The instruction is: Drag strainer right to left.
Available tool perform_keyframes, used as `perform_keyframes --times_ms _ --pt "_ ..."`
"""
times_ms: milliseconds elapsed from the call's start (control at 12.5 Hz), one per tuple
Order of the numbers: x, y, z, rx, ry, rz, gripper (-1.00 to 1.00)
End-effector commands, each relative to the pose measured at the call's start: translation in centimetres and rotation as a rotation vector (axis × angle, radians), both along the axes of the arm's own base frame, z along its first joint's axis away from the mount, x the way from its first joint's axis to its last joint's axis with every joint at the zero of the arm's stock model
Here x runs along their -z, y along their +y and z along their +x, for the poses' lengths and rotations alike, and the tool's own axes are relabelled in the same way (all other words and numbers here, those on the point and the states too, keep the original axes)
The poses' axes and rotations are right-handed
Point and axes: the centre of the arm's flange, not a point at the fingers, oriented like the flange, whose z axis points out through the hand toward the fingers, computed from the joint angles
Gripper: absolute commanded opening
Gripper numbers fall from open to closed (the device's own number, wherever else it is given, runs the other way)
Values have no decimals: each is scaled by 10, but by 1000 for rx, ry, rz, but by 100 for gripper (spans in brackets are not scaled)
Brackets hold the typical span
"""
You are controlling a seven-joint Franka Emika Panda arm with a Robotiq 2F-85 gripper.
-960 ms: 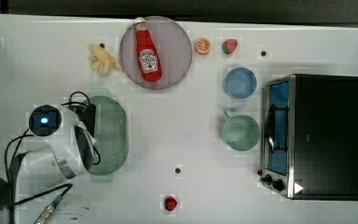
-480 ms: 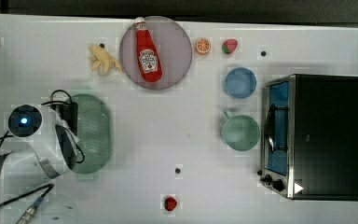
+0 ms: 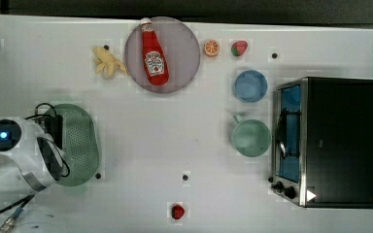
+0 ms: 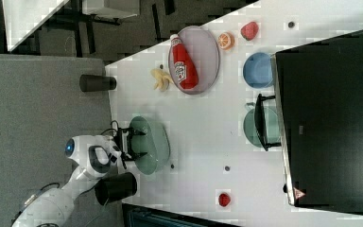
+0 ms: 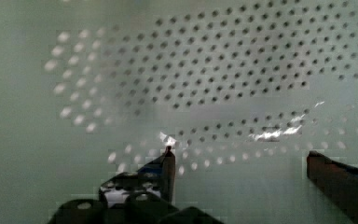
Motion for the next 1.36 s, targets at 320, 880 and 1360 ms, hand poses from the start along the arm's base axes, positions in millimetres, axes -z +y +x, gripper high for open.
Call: perform_keyframes --times_ms 320,880,1360 --pt "-36 5 18 -4 -13 0 100" --pt "-252 -173 90 -386 -58 -95 100" --pt "-394 -400 64 -675 -43 -186 100"
